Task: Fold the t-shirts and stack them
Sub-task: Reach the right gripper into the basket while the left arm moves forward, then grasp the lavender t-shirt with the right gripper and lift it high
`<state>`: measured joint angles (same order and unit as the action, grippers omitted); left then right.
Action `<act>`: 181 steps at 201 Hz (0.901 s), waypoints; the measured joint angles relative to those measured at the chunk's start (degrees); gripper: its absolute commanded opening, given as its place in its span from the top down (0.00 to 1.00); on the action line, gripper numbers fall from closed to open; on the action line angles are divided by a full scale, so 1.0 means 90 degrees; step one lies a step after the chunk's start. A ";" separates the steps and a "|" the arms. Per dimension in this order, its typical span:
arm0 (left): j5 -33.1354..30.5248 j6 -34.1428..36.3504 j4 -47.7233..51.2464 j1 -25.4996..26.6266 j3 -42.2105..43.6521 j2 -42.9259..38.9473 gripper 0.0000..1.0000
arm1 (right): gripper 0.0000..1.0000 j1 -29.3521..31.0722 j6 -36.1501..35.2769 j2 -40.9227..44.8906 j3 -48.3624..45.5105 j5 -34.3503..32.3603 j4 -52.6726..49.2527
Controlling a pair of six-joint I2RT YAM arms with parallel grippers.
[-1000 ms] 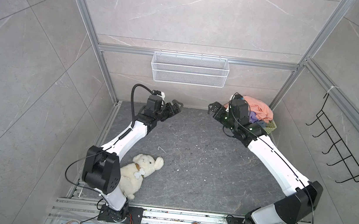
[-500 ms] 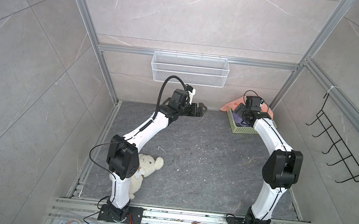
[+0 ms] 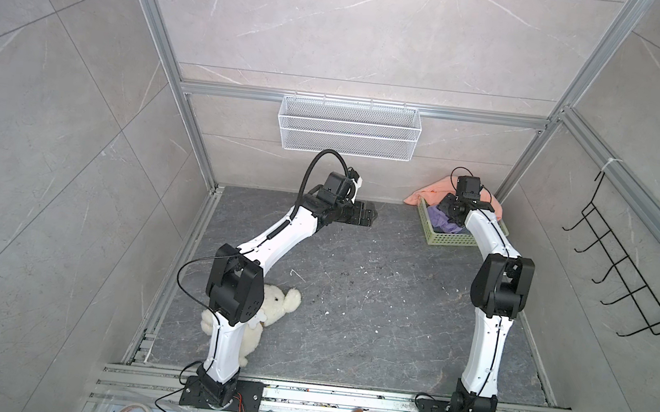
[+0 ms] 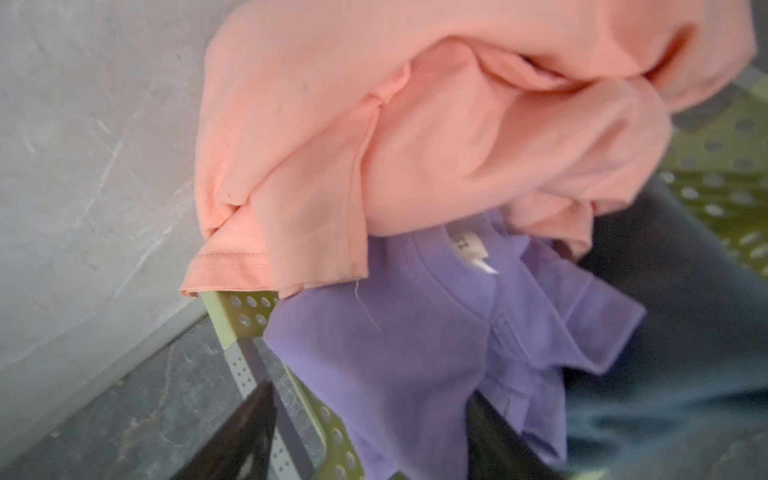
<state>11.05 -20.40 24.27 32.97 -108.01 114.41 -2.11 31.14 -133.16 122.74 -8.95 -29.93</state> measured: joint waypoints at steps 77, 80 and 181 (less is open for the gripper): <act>-0.0080 0.0019 -0.0005 0.0000 -0.0070 0.0010 0.00 | 1.00 -0.0010 0.0165 -0.0194 0.0374 0.0087 -0.0687; -0.0080 0.0029 -0.0005 0.0000 -0.0070 0.0010 0.00 | 1.00 -0.0002 0.0172 -0.0070 0.0175 0.0085 -0.0641; 0.0257 0.0124 -0.0083 -0.0012 0.0010 0.0005 0.00 | 1.00 0.0644 -0.0165 0.4422 -0.2399 -0.0039 0.0661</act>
<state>13.37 -19.29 23.53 32.86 -107.92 114.45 3.68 29.65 -93.36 101.14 -9.30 -23.99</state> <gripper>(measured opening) 0.999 0.046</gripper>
